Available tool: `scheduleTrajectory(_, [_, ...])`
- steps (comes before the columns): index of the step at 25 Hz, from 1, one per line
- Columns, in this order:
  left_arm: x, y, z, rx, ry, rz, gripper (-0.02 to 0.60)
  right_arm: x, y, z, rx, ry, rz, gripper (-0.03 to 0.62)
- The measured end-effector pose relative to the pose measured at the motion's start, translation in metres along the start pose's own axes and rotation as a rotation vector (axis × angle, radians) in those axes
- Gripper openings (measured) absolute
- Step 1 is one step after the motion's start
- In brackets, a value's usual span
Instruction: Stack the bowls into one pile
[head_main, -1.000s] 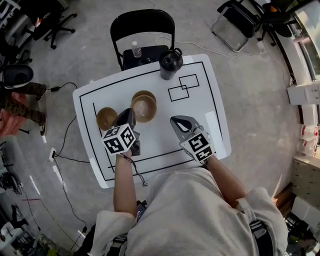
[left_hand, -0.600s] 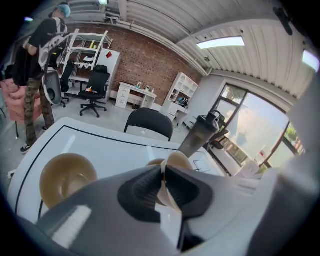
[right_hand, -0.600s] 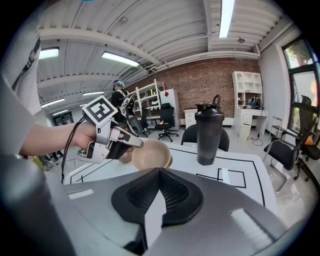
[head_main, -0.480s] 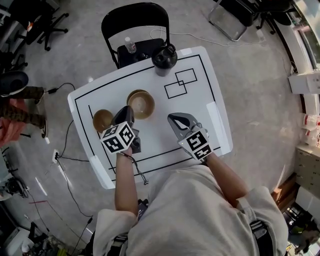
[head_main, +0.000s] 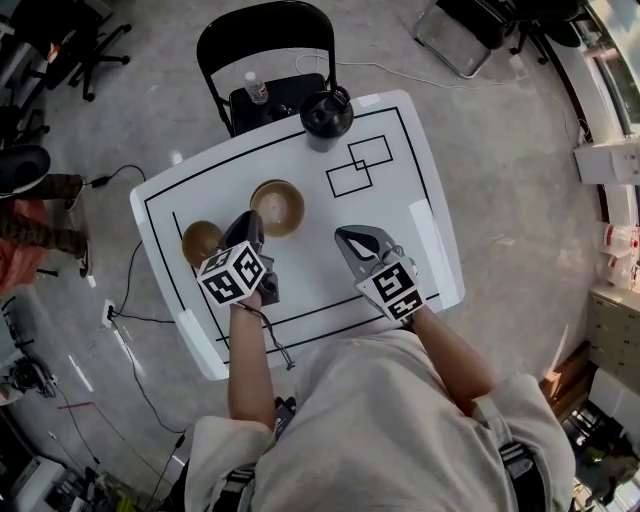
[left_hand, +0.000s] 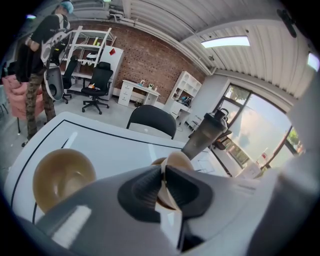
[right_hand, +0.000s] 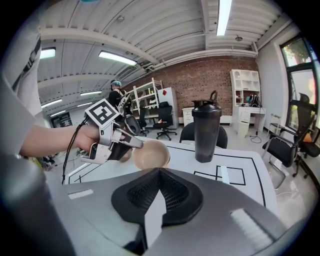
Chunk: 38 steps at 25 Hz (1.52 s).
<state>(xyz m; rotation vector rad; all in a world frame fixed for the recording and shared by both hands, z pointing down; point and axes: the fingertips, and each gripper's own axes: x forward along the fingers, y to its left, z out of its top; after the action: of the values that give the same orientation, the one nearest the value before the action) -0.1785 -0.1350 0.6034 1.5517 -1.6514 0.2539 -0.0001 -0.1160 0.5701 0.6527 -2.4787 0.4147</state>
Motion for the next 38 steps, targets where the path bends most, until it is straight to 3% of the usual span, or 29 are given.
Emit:
scheduleTrajectory(22, [0.018,0.012,-0.018,0.024,0.064,0.067,0.026,0.000,-0.005,-0.003,0.009,0.008,-0.015,0.000])
scheduleTrajectory(25, [0.019,0.014,-0.021,0.031,0.072,0.083,0.048,-0.001,-0.007,-0.003,0.009,0.005,-0.024,0.000])
scheduleTrajectory(31, [0.018,0.015,-0.020,0.049,0.057,0.123,0.087,-0.010,-0.008,-0.007,0.025,0.002,-0.049,0.000])
scheduleTrajectory(38, [-0.009,0.012,-0.013,0.090,-0.015,0.151,0.087,-0.028,-0.001,-0.005,0.027,-0.026,-0.086,0.000])
